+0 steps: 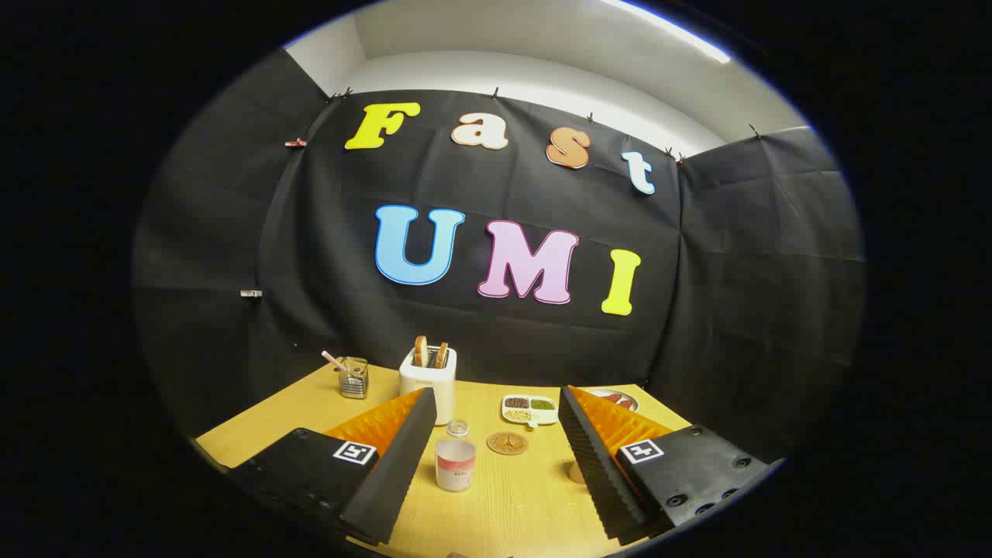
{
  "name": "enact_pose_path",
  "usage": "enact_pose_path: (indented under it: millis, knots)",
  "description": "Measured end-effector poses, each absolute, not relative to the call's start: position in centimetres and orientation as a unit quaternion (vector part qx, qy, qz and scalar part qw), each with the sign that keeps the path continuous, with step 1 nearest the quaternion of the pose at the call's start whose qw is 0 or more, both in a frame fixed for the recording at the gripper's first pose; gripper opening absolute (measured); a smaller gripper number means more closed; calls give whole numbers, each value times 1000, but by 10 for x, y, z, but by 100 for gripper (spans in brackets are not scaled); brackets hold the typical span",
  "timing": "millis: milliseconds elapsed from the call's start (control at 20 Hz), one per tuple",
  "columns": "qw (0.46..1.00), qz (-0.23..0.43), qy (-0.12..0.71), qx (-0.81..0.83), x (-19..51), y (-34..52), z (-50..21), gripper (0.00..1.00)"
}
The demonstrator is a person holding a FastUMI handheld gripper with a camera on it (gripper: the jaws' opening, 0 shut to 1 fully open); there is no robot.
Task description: Take the bottle from table, then pour the juice into the cup, finally place the bottle on the coaster
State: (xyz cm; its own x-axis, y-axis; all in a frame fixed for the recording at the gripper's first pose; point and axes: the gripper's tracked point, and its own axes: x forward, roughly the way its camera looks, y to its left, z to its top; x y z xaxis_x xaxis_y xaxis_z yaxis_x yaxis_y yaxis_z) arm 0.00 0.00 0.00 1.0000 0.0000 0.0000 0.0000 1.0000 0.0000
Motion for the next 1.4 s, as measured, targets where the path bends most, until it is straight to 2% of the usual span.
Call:
enact_pose_path:
  millis: [300,700,1400]
  knots:
    - [1000,-2,9,-16,-3,2,-8,98]
    - [999,37,1,-6,7,35,-8,98]
    - [1000,19,10,12,27,34,-29,98]
